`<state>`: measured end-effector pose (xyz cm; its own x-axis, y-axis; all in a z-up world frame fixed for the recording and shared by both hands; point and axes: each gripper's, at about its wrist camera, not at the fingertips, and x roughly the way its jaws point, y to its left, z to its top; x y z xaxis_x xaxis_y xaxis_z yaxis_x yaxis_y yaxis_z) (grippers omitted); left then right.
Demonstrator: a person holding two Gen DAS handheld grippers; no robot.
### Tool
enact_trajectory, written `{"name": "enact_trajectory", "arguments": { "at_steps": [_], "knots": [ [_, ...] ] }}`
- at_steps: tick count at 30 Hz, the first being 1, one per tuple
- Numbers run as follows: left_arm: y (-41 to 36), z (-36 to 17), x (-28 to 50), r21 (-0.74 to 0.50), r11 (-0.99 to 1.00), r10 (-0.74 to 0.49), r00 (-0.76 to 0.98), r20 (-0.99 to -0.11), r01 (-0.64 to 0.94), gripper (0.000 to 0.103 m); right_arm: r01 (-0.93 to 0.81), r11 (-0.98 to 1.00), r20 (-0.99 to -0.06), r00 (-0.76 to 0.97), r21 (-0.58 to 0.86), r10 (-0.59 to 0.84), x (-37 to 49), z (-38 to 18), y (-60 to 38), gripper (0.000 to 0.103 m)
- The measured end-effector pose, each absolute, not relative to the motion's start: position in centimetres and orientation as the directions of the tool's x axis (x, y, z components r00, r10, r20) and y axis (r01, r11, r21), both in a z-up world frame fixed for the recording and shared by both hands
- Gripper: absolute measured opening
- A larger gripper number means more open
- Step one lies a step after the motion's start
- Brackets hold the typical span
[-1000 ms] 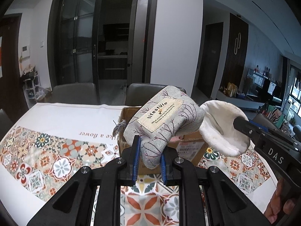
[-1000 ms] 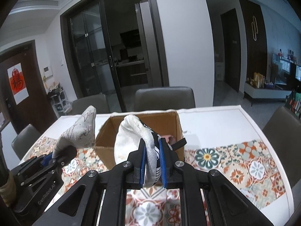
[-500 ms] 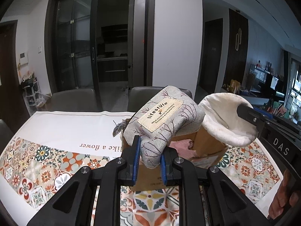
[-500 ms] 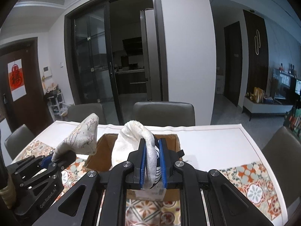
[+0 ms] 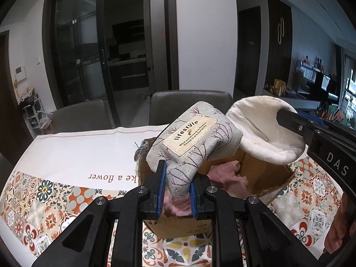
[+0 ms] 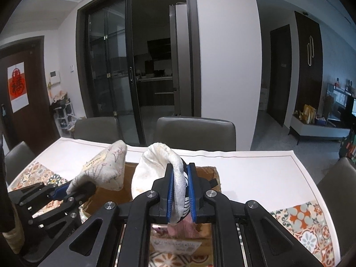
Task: Organize soft objects
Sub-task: 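Lift pouch with left tool while right tool carries mitt over box, then open left tool dropping pouch into box while right tool releases mitt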
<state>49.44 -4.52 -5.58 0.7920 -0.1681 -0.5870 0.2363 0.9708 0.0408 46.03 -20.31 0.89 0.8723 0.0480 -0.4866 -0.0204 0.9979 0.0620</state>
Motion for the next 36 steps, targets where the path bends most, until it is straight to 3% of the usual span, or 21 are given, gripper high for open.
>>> {"name": "enact_trajectory", "arguments": {
  "at_steps": [19,22,24,26,27,31,33,36],
  "knots": [
    [-7.7,-10.4,53.6,0.052,0.948,-0.173,0.646,-0.743,0.313,0.021,-0.025,0.991,-0.688,0.717,0.135,0.112,51.6,-6.4,-21.3,0.013],
    [-7.8,-10.3,53.8,0.064,0.946,-0.164,0.639,-0.751,0.318,0.03,-0.032,0.989,-0.715,0.688,0.143,0.126,52.1,-7.3,-21.3,0.014],
    [-7.9,-10.1,53.7,0.057,0.942,-0.178,0.635,-0.752,0.331,0.042,-0.044,0.987,-0.729,0.669,0.153,0.143,52.4,-7.7,-21.1,0.017],
    [-7.7,-9.9,53.5,0.05,0.943,-0.184,0.637,-0.749,0.33,0.045,-0.063,0.983,-0.73,0.662,0.17,0.168,52.3,-7.8,-21.0,0.02],
    [-7.5,-9.9,53.4,0.045,0.944,-0.185,0.637,-0.749,0.328,0.047,-0.067,0.983,-0.729,0.663,0.17,0.172,52.2,-7.8,-20.9,0.028],
    [-7.1,-9.2,52.6,0.015,0.943,-0.21,0.626,-0.751,0.333,0.059,-0.047,0.987,-0.715,0.684,0.152,0.143,51.5,-7.2,-21.1,0.042],
    [-7.0,-8.9,52.1,0.017,0.943,-0.21,0.632,-0.746,0.333,0.067,-0.031,0.986,-0.709,0.691,0.165,0.14,51.1,-6.8,-21.5,0.046],
    [-6.4,-8.0,50.6,0.015,0.948,-0.207,0.652,-0.73,0.317,0.068,-0.015,0.987,-0.701,0.702,0.162,0.125,50.4,-5.8,-21.6,0.049]
  ]
}}
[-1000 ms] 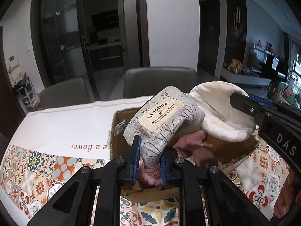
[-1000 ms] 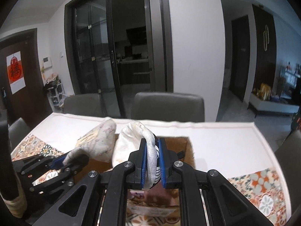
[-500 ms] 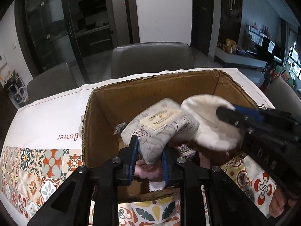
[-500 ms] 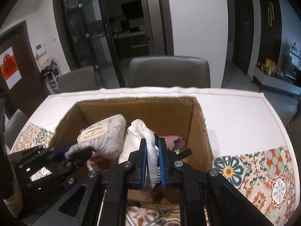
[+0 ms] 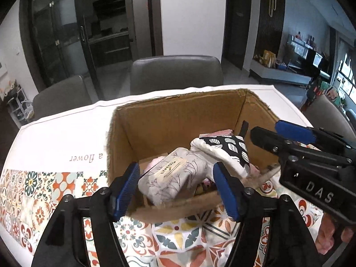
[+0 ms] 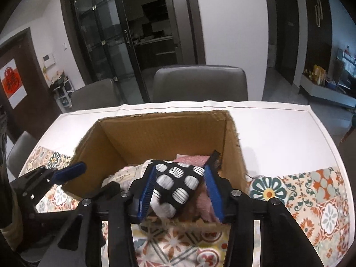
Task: Organize soft objects
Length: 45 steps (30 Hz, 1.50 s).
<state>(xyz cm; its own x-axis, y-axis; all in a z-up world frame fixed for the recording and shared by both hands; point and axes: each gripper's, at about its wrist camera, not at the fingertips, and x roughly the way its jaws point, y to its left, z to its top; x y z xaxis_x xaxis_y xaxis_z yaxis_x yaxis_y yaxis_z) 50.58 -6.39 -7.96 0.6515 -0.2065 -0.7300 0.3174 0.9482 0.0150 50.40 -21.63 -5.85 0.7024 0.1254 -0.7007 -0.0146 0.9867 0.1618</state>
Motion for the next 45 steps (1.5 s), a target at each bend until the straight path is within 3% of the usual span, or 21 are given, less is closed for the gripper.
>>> {"name": "enact_trajectory", "arguments": {
  "at_steps": [12,21,30,45],
  "knots": [
    [-3.1,-3.2,43.5,0.027,0.978,-0.144,0.769,-0.623,0.205,0.08,0.047,0.984,-0.661,0.746,0.172,0.08,44.3,-2.4,-21.4,0.058],
    [-1.0,0.3,37.6,0.048,0.98,-0.14,0.84,-0.525,0.194,0.089,0.052,0.989,-0.594,0.803,0.137,0.04,37.9,1.5,-19.9,0.072],
    [0.3,2.7,32.3,0.088,0.981,-0.122,0.896,-0.427,0.175,0.096,0.096,0.987,-0.557,0.83,0.132,-0.007,31.3,3.4,-18.4,0.076],
    [0.3,3.6,24.8,0.063,0.994,-0.06,0.915,-0.398,0.093,0.1,0.125,0.99,-0.484,0.872,0.064,-0.078,23.8,5.9,-18.7,0.082]
  ]
}}
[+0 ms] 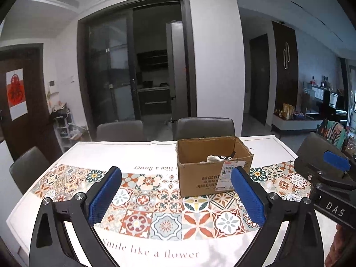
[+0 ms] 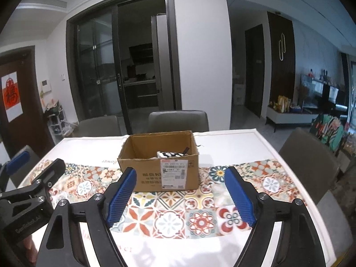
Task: Organize soft objects
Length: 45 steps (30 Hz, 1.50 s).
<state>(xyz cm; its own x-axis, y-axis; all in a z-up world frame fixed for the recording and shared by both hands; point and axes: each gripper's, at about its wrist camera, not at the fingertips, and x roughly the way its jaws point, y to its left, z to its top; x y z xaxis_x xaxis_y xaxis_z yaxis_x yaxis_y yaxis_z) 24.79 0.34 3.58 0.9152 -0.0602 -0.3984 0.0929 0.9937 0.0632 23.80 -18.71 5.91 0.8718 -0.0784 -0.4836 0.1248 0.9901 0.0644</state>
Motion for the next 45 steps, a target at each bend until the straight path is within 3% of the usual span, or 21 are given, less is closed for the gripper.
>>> {"name": "enact_trajectory", "arguments": {
  "at_steps": [19,45],
  "knots": [
    [-0.9,4.0,14.7,0.061,0.998,-0.007,0.929,-0.371,0.032,0.102,0.093,0.991,-0.446,0.894,0.092,-0.042,14.3,7.2,-21.1,0.082],
    [-1.9,4.5,11.9,0.071,0.997,0.007,0.937,-0.349,0.019,0.103,0.099,0.991,-0.419,0.906,0.09,-0.052,10.9,7.6,-22.1,0.082]
  ]
}}
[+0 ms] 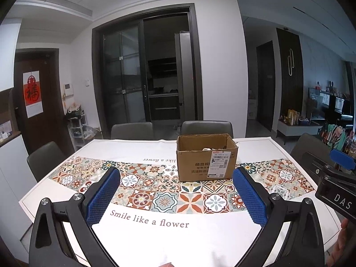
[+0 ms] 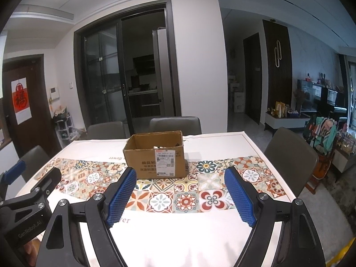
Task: Organize soft objects
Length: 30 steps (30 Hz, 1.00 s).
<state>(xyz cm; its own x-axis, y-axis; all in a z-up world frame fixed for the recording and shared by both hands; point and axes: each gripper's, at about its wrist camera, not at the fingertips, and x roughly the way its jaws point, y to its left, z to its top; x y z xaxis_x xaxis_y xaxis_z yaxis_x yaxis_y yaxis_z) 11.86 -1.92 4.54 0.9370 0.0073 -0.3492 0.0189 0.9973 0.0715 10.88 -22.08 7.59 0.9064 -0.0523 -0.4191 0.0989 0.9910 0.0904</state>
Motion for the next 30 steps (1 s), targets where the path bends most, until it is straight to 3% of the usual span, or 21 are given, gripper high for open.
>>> {"name": "enact_trajectory", "arguments": {
  "at_steps": [30],
  "knots": [
    [-1.61,4.67,12.17,0.073,0.997,0.015,0.939,-0.344,0.011,0.103,0.098,0.991,-0.419,0.907,0.089,-0.052,10.56,7.98,-22.14,0.083]
  ]
}}
